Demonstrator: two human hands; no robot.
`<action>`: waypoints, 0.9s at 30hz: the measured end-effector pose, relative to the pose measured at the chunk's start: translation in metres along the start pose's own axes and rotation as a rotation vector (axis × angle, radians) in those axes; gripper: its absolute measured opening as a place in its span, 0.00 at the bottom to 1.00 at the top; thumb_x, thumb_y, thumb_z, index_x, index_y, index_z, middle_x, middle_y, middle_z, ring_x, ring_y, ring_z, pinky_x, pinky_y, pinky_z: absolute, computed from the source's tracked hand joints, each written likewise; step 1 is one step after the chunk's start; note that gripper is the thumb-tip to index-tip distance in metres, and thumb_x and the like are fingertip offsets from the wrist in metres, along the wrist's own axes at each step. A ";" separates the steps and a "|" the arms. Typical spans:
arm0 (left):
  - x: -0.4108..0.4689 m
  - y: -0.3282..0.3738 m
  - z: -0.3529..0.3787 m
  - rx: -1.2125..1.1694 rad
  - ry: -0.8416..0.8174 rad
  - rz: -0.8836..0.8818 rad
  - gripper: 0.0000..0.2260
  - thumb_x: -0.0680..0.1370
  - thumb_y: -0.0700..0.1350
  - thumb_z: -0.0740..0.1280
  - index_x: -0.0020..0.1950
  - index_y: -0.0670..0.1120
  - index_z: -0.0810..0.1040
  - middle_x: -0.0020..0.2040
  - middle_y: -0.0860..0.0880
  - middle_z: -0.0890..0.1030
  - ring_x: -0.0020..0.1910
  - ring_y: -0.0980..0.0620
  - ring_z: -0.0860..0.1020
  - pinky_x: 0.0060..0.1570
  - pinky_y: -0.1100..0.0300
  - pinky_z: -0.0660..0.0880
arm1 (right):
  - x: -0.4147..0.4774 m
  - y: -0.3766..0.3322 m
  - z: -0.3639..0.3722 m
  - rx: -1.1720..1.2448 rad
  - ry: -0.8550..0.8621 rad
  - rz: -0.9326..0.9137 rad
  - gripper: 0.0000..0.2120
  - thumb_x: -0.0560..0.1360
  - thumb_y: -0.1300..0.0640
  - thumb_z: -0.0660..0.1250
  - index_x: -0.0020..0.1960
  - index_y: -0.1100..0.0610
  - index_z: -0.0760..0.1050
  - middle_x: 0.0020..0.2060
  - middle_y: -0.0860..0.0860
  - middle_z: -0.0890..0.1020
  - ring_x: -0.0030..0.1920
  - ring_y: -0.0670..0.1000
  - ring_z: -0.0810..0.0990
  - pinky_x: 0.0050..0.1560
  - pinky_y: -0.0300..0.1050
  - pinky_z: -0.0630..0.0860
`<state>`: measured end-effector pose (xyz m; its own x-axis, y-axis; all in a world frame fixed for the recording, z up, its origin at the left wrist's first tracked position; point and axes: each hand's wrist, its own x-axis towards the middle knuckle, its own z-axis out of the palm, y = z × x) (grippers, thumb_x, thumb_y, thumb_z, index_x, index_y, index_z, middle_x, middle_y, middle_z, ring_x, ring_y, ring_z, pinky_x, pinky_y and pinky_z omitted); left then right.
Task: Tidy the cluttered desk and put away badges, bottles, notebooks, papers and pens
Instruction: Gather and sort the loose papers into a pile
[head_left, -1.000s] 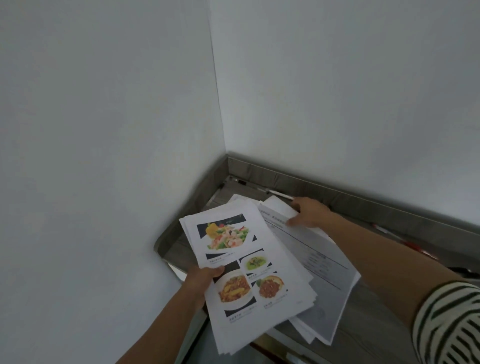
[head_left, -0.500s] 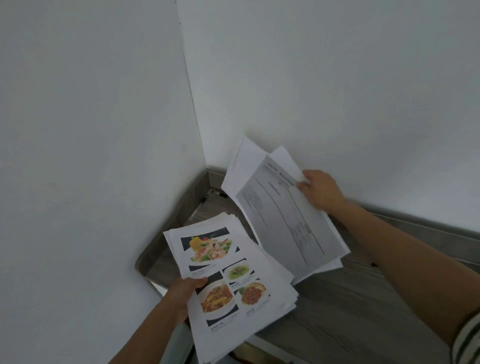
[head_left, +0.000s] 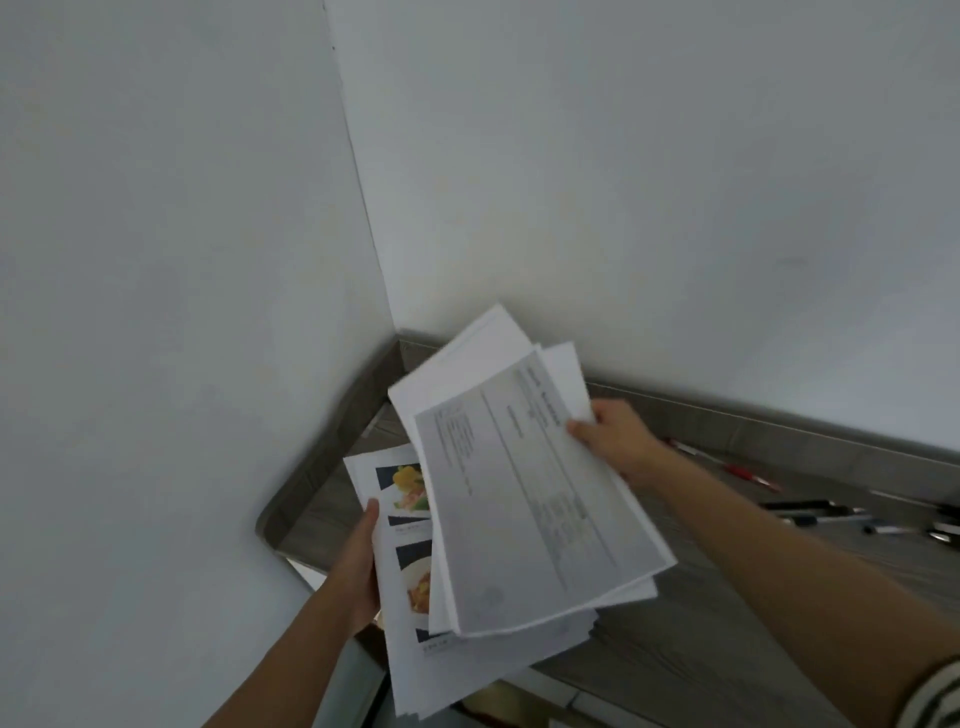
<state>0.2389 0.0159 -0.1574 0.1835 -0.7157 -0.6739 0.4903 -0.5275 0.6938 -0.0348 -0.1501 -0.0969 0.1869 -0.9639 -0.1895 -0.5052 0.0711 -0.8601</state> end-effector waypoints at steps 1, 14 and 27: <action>0.001 0.002 0.001 -0.035 -0.026 0.007 0.26 0.79 0.64 0.55 0.60 0.46 0.79 0.56 0.37 0.82 0.57 0.35 0.79 0.56 0.42 0.75 | -0.002 0.013 0.016 0.002 -0.037 0.045 0.12 0.79 0.62 0.65 0.58 0.68 0.78 0.52 0.58 0.83 0.48 0.54 0.82 0.45 0.46 0.81; -0.017 0.018 0.036 0.191 -0.211 0.285 0.20 0.72 0.34 0.72 0.63 0.39 0.76 0.55 0.36 0.82 0.53 0.35 0.81 0.49 0.40 0.79 | -0.036 0.044 0.037 0.323 -0.249 0.111 0.23 0.72 0.56 0.75 0.65 0.56 0.74 0.60 0.53 0.82 0.52 0.51 0.84 0.54 0.50 0.81; -0.053 0.089 0.117 0.417 -0.441 0.775 0.15 0.67 0.35 0.73 0.53 0.44 0.79 0.47 0.49 0.84 0.48 0.48 0.82 0.46 0.53 0.81 | -0.074 -0.032 -0.090 0.360 -0.213 -0.253 0.16 0.71 0.65 0.73 0.57 0.55 0.79 0.51 0.49 0.86 0.53 0.48 0.84 0.47 0.41 0.81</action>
<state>0.1729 -0.0469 -0.0302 -0.0489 -0.9936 0.1018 0.0132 0.1012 0.9948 -0.1088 -0.1043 -0.0129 0.4533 -0.8913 -0.0136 -0.1055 -0.0385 -0.9937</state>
